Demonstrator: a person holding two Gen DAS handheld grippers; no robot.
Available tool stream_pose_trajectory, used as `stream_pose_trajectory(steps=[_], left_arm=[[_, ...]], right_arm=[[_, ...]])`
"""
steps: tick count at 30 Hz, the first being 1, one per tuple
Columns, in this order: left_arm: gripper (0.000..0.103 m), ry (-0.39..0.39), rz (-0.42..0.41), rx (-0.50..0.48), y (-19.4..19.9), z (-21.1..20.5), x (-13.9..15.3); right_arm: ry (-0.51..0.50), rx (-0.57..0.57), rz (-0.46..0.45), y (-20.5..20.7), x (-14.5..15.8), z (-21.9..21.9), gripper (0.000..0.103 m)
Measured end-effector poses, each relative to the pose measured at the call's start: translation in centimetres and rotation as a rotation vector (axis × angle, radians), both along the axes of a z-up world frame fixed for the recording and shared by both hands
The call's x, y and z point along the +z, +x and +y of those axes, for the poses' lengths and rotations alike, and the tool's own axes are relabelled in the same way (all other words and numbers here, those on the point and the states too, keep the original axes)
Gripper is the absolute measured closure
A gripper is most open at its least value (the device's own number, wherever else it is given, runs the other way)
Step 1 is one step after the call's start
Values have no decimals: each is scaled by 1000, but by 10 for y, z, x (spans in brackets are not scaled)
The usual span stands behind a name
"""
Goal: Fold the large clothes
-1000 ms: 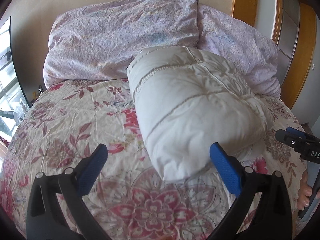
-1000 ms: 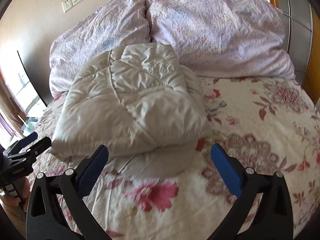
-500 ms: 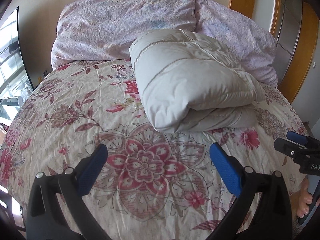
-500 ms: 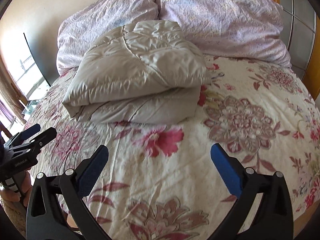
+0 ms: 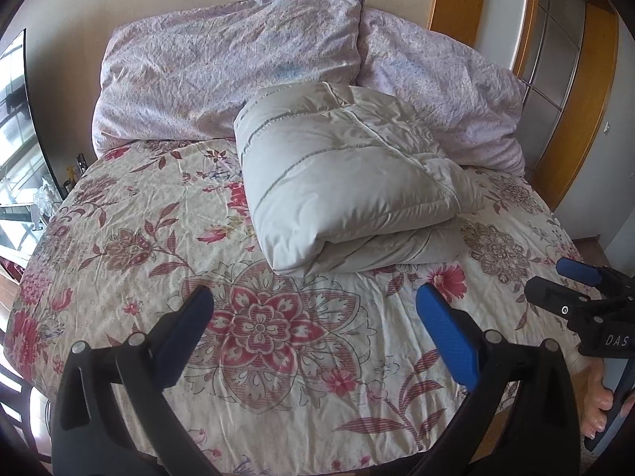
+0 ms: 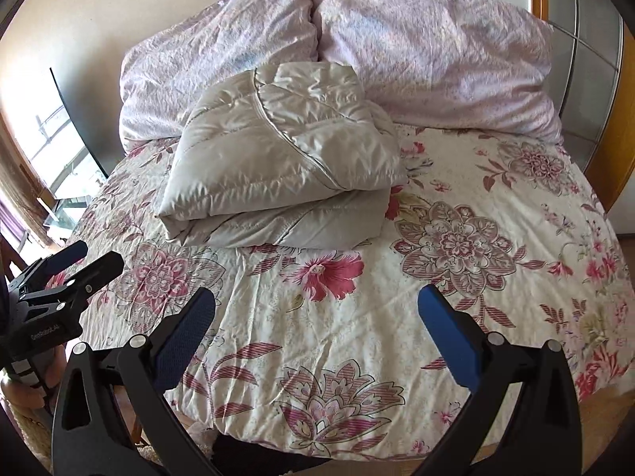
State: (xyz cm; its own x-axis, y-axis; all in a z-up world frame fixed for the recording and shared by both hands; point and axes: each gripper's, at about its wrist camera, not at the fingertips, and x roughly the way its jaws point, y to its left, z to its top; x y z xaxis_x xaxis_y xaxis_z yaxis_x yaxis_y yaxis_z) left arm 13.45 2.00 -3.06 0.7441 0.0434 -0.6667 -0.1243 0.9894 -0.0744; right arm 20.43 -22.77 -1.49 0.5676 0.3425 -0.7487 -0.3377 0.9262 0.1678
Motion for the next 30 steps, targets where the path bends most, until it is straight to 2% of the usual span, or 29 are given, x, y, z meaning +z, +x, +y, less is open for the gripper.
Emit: stream_pose_trajectory(steps=[8, 30], left_arm=[[2, 14, 4, 1, -4, -1, 2], [2, -12, 8, -17, 0, -2, -2]], right_arm=[[6, -2, 6, -1, 3, -1, 1], [41, -2, 42, 3, -4, -3, 1]])
